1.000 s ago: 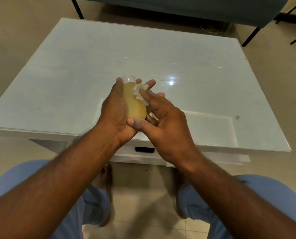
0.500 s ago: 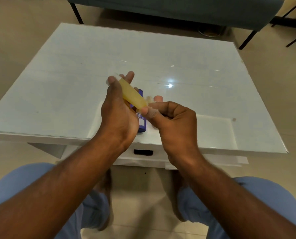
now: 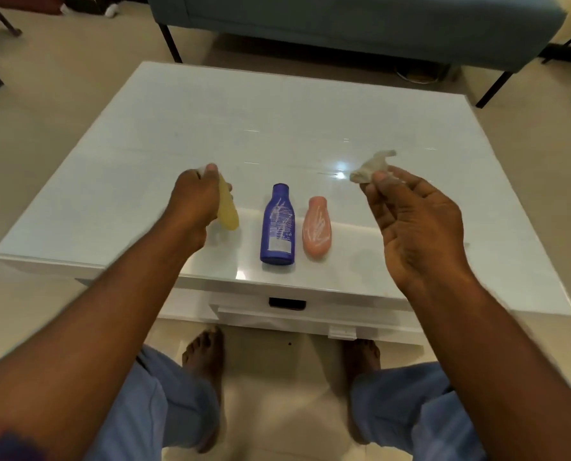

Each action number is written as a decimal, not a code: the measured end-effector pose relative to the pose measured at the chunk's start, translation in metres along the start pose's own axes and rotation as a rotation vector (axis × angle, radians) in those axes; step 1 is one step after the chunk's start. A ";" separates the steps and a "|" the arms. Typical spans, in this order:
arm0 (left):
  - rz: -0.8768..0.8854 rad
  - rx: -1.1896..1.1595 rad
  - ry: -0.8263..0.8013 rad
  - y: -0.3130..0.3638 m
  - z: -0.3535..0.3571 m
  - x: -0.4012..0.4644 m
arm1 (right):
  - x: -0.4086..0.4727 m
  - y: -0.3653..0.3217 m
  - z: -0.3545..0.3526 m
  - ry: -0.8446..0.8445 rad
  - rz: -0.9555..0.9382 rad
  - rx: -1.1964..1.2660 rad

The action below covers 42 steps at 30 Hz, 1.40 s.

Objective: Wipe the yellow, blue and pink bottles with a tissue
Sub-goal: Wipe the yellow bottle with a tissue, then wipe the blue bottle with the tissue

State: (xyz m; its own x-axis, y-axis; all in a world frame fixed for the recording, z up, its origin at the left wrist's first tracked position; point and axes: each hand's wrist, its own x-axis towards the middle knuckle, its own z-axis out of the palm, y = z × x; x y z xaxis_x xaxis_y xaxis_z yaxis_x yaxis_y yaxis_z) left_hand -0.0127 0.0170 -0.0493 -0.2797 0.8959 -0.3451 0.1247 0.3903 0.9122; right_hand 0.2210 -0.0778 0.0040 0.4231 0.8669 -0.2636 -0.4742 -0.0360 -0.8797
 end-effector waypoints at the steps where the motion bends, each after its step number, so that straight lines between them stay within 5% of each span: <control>1: 0.012 0.088 0.026 -0.005 0.001 0.006 | 0.002 -0.001 -0.001 0.013 0.021 0.029; 14: 0.280 0.806 0.165 -0.022 0.015 0.017 | 0.008 -0.001 -0.007 0.039 0.057 0.099; 17: 0.499 1.100 0.259 -0.019 0.019 -0.006 | 0.008 -0.001 -0.006 0.030 0.046 0.099; 19: 0.620 1.317 0.221 -0.022 0.027 -0.027 | 0.009 -0.002 -0.005 0.060 0.059 0.077; 23: 0.564 1.483 0.085 -0.028 0.048 -0.049 | 0.010 0.000 -0.003 0.056 0.116 0.155; 29: 0.430 1.203 0.006 -0.015 0.057 -0.049 | 0.012 0.009 -0.001 0.024 0.064 0.026; 36: 0.055 0.201 -0.332 0.019 0.024 -0.093 | -0.005 0.004 0.007 -0.169 0.084 -0.033; 39: -0.124 -0.237 -0.541 0.013 0.016 -0.117 | -0.012 0.008 0.006 -0.368 -0.123 -0.396; 42: -0.199 -0.317 -0.638 0.005 0.024 -0.126 | -0.017 0.017 -0.003 -0.399 -0.418 -0.703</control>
State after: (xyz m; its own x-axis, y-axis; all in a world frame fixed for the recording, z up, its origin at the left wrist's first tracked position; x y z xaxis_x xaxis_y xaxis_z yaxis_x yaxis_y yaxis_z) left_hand 0.0464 -0.0883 -0.0067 0.3513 0.8014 -0.4841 -0.1791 0.5650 0.8054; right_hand 0.2082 -0.0947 -0.0078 0.0942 0.9804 0.1728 0.2931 0.1386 -0.9460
